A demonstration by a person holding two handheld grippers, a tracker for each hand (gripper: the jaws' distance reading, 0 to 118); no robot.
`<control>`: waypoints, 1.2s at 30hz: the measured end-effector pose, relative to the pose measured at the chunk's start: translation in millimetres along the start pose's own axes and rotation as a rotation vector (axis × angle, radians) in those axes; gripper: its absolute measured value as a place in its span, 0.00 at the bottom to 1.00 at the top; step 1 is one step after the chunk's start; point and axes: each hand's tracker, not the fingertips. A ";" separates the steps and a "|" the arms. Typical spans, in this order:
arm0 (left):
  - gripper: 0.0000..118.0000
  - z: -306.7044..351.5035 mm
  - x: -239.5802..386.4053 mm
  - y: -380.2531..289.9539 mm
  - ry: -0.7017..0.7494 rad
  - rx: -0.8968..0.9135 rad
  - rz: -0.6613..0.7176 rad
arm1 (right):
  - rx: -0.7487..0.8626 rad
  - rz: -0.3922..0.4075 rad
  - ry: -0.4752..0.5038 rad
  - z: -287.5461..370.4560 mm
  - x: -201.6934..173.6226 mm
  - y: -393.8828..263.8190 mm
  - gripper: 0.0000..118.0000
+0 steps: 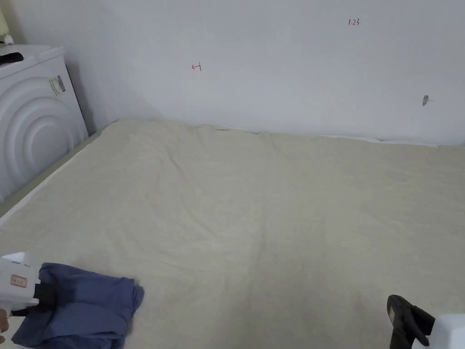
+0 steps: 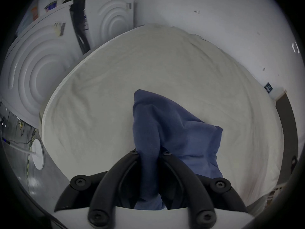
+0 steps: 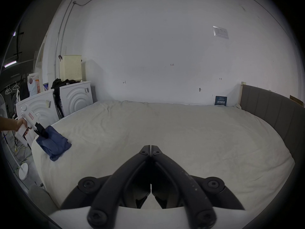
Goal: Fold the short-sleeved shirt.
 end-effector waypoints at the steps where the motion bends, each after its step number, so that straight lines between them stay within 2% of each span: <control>1: 0.17 -2.1 -2.2 -0.4 -0.006 -0.003 0.000 | -0.007 0.000 0.003 -1.8 -1.9 0.5 0.01; 2: 0.25 -3.2 -0.7 -1.1 -0.001 -0.004 0.003 | -0.014 0.002 0.001 -3.5 -2.7 -0.1 0.01; 3: 0.40 -2.9 1.8 -1.4 0.040 0.005 0.003 | -0.022 0.001 0.000 -4.7 -2.9 -0.3 0.01; 4: 0.70 -2.8 1.8 -2.3 0.085 0.022 -0.004 | -0.028 0.002 0.002 -5.2 -2.7 -0.3 0.01; 5: 0.90 -2.1 2.3 -3.9 0.096 0.023 0.007 | -0.030 0.004 0.003 -4.3 -2.6 0.7 0.01; 6: 1.00 0.4 2.5 -5.3 0.093 0.021 0.014 | -0.030 0.005 0.002 -3.5 -2.6 1.5 0.01; 10: 0.94 39.0 27.9 -13.5 0.066 0.131 0.029 | -0.009 -0.014 -0.003 7.3 2.3 11.9 0.01; 13: 0.94 65.2 41.8 -12.0 0.053 0.232 0.024 | 0.016 -0.026 -0.012 21.2 8.2 25.6 0.01; 18: 0.94 141.9 101.4 -19.5 0.047 0.440 -0.035 | 0.089 -0.017 -0.039 45.9 24.9 53.9 0.01; 26: 0.94 266.3 212.2 -62.4 -0.038 0.757 -0.130 | 0.195 0.048 -0.123 88.9 56.2 98.6 0.01; 33: 0.95 302.7 296.4 -108.3 -0.131 0.931 -0.144 | 0.280 0.113 -0.186 123.3 80.0 114.8 0.01; 36: 0.95 296.9 325.8 -126.0 -0.158 0.987 -0.154 | 0.301 0.107 -0.196 133.4 92.0 116.8 0.01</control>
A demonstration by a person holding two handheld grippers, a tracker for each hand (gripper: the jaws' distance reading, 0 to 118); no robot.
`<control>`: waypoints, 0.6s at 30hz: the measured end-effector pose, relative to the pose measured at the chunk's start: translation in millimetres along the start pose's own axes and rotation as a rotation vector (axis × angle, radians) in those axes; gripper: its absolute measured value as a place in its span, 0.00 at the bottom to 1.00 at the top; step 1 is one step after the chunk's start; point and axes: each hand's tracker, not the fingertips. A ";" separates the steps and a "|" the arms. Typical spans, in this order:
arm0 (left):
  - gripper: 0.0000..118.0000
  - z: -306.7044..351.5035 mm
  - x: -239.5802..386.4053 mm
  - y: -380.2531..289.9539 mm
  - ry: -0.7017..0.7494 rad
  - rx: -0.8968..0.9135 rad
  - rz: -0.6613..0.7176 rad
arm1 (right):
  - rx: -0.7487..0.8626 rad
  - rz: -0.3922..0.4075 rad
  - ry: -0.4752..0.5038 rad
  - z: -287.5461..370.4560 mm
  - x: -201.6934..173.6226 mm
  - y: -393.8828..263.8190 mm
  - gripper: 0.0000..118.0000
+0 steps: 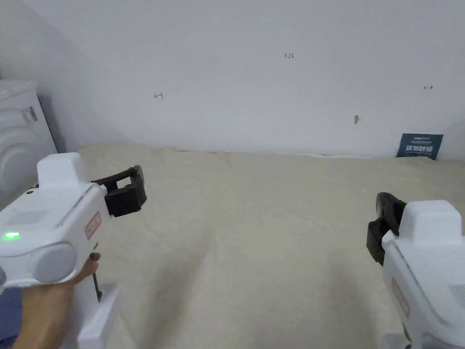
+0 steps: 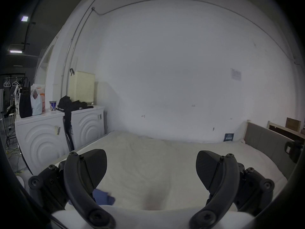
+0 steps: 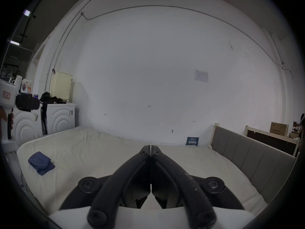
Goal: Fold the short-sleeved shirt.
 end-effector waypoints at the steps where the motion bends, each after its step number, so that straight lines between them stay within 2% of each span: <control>1: 0.95 3.0 12.3 -5.7 -0.004 0.025 0.003 | 0.007 -0.002 -0.006 2.4 2.0 0.6 0.01; 7: 0.93 8.2 56.5 -47.1 -0.040 0.070 -0.022 | 0.034 0.009 -0.042 9.2 17.6 0.3 0.01; 12: 0.81 16.4 86.2 -65.5 -0.076 0.086 -0.107 | 0.036 0.003 -0.065 10.7 23.7 -5.3 0.01; 14: 0.66 16.8 91.7 -70.1 -0.097 0.097 -0.109 | 0.032 -0.002 -0.069 12.0 24.8 -6.0 0.01; 15: 0.62 21.5 95.2 -69.0 -0.109 0.093 -0.108 | 0.031 -0.005 -0.070 12.4 25.4 -7.5 0.01; 16: 0.62 21.5 97.8 -69.9 -0.115 0.091 -0.106 | 0.029 -0.007 -0.072 12.7 25.8 -8.8 0.01; 17: 0.46 20.9 99.7 -69.9 -0.125 0.086 -0.101 | 0.027 -0.008 -0.075 14.2 25.3 -8.7 0.01; 18: 0.26 19.8 100.8 -70.2 -0.136 0.081 -0.094 | 0.027 -0.007 -0.077 14.8 25.1 -9.6 0.01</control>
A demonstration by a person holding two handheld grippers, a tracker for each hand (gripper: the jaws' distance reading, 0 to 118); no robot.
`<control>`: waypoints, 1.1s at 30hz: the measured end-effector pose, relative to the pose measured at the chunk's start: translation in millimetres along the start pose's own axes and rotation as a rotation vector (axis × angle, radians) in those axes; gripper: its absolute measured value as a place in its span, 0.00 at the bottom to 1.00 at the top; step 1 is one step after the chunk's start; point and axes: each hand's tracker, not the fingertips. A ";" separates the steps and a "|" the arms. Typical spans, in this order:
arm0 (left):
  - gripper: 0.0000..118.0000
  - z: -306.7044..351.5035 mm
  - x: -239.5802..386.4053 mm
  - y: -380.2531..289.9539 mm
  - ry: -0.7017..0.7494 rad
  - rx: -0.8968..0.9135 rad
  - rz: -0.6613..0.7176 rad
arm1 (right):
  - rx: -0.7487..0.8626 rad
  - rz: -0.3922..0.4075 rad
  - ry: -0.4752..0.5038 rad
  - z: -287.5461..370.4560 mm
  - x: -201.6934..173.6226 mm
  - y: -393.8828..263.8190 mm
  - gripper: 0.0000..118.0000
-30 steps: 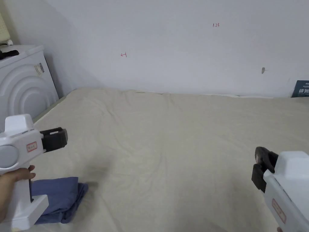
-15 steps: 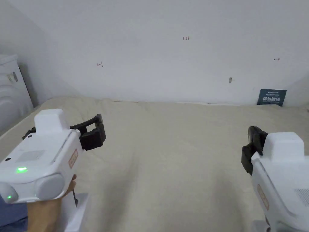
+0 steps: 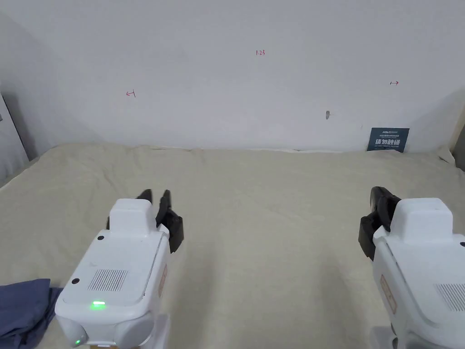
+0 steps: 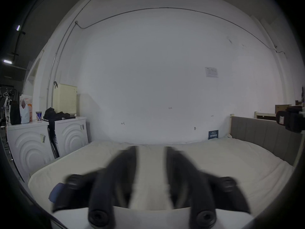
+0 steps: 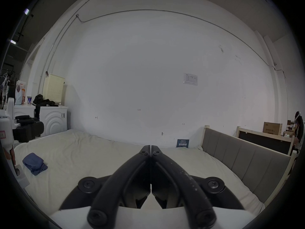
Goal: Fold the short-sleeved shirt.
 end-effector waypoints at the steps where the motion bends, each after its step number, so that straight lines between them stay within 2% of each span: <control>1: 0.03 1.4 1.5 1.9 -0.026 -0.018 0.004 | 0.001 -0.002 -0.004 0.8 0.1 -1.1 0.01; 4: 0.00 -1.5 1.5 1.5 -0.076 -0.047 0.027 | 0.002 -0.010 -0.006 2.9 1.3 -1.3 0.01; 33: 0.00 10.3 1.7 3.7 -0.058 -0.022 0.014 | 0.005 -0.016 -0.010 7.3 1.2 0.4 0.01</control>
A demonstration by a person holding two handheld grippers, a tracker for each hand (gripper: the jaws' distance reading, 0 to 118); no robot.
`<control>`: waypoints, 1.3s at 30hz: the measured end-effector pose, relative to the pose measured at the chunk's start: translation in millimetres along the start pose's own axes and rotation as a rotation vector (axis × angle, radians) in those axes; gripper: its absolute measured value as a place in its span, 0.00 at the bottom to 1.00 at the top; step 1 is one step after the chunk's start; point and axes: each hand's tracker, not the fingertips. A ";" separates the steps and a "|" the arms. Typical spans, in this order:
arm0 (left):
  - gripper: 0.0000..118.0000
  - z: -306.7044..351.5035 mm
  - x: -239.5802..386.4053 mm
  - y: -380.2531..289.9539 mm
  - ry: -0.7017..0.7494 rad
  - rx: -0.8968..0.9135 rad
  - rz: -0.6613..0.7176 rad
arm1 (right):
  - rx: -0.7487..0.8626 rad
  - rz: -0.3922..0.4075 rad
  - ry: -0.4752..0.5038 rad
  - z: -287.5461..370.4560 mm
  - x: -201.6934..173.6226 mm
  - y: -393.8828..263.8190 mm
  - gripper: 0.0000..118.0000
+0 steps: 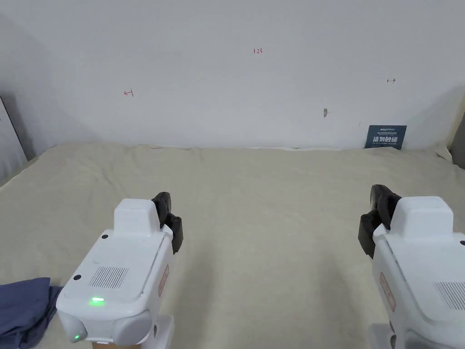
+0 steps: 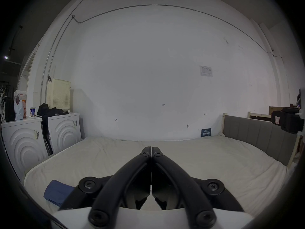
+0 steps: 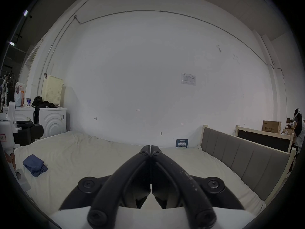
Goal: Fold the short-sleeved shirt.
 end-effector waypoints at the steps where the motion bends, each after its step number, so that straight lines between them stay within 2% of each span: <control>1: 0.00 -0.1 -0.3 -0.1 -0.002 -0.003 0.001 | 0.001 0.000 -0.002 0.2 0.0 0.2 0.01; 33: 0.01 -1.9 -6.7 0.2 0.016 -0.007 0.024 | 0.001 0.016 -0.005 0.0 -2.4 0.1 0.02; 35: 0.10 -2.0 -7.1 0.0 0.018 -0.007 0.030 | -0.002 0.018 -0.008 -0.3 -2.1 -0.5 0.09; 36: 0.21 -2.0 -7.1 0.0 0.021 -0.004 0.035 | -0.004 0.017 -0.004 -0.3 -1.7 -0.9 0.18; 37: 0.40 -2.1 -7.4 0.1 0.021 -0.006 0.038 | -0.009 0.014 0.001 -0.4 -1.2 -1.3 0.36; 39: 0.66 -2.7 -8.5 0.2 0.019 -0.009 0.047 | -0.014 0.008 0.005 -1.0 -0.8 -2.7 0.62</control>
